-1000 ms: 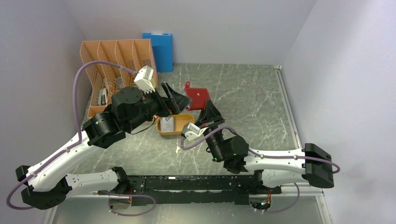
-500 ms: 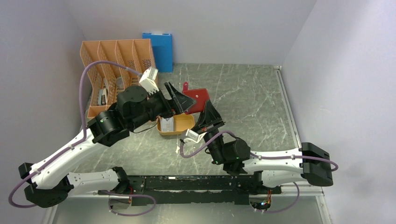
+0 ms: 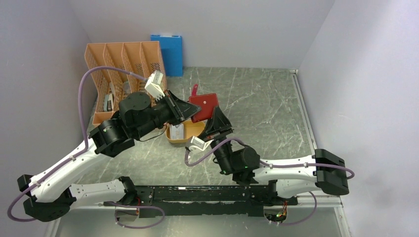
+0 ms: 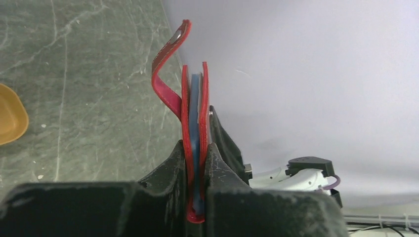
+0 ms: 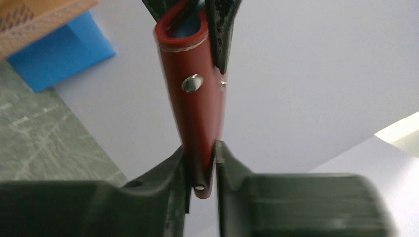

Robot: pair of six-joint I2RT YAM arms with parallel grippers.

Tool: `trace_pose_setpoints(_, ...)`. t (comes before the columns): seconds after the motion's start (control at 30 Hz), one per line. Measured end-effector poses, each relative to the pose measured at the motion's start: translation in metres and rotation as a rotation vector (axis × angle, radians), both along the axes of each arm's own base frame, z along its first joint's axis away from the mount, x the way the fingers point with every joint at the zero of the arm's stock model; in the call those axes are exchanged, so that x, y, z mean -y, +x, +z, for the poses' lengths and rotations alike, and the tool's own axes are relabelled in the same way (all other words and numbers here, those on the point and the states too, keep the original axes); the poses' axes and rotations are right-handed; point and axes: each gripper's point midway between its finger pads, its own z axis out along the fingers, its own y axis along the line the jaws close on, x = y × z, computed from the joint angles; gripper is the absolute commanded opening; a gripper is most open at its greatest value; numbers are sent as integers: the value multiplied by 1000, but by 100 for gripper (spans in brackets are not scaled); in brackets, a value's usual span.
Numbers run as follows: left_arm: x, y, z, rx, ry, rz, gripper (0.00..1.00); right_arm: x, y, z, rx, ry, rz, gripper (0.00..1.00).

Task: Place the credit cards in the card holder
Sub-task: Pick up the card holder from the center of the board.

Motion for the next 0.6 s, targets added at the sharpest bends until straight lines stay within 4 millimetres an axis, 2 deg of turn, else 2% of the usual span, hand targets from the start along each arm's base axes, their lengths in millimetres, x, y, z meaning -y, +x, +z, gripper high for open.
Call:
trace_pose_setpoints(0.07,-3,-1,0,9,0,5,5,-5,0,-1,-38,11,-7,63)
trace_pose_setpoints(0.13,-8,1,-2,25,16,21,5,-11,-1,0,-90,35,-15,76)
trace_pose_setpoints(0.2,-14,4,-2,53,39,46,5,-20,-6,-3,-164,55,9,95)
trace_pose_setpoints(0.33,-35,9,0,135,110,105,5,-52,-20,-13,-391,93,180,98)
trace_pose_setpoints(0.4,-53,8,2,205,179,130,5,-58,-27,-12,-527,169,311,98)
trace_pose_setpoints(0.47,-64,4,6,265,217,124,5,-55,-30,-8,-650,255,428,98)
trace_pose_setpoints(0.6,-78,-22,23,457,273,5,5,-30,-23,3,-859,439,613,98)
